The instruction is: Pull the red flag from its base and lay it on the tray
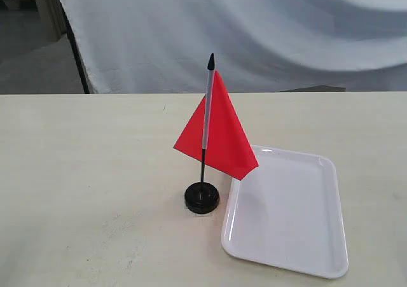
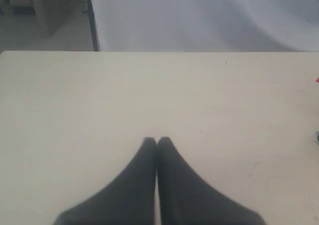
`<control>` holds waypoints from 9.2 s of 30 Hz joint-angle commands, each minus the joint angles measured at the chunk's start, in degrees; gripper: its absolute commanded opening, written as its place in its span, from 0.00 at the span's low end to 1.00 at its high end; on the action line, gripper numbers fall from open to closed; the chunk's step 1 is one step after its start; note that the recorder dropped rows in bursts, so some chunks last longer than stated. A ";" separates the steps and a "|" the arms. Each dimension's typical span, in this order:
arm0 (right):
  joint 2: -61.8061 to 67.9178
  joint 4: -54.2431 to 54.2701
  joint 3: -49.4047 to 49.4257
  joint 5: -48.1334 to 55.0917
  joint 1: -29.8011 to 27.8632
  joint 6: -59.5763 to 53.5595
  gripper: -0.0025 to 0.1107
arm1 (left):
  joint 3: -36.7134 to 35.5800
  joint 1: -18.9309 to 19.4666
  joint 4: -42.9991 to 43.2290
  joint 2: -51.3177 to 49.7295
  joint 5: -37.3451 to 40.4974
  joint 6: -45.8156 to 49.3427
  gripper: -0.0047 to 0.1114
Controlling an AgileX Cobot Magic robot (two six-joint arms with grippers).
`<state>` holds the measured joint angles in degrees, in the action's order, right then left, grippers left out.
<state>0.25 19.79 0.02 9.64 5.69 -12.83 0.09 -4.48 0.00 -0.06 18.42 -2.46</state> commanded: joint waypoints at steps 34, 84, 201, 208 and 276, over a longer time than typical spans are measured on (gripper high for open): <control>-0.25 0.10 -0.02 -27.17 0.08 30.31 0.02 | -0.09 -0.25 0.00 0.06 0.02 0.08 0.04; 93.84 -43.62 -15.61 -72.64 27.10 28.25 0.02 | -0.09 -0.25 0.00 0.06 0.02 0.08 0.04; 104.83 -14.05 -70.63 41.48 12.56 12.83 0.70 | -0.09 -0.25 0.00 0.06 0.02 0.08 0.04; 99.69 -18.34 -69.87 41.34 12.56 15.42 0.06 | -0.09 -0.25 0.00 0.06 0.02 0.08 0.04; -0.25 -24.78 -13.82 -1.36 -3.48 29.47 0.02 | -0.09 -0.25 0.00 0.06 0.04 0.08 0.04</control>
<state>0.26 -5.26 -13.85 2.09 1.85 15.51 0.09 -4.48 0.00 -0.06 18.45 -2.46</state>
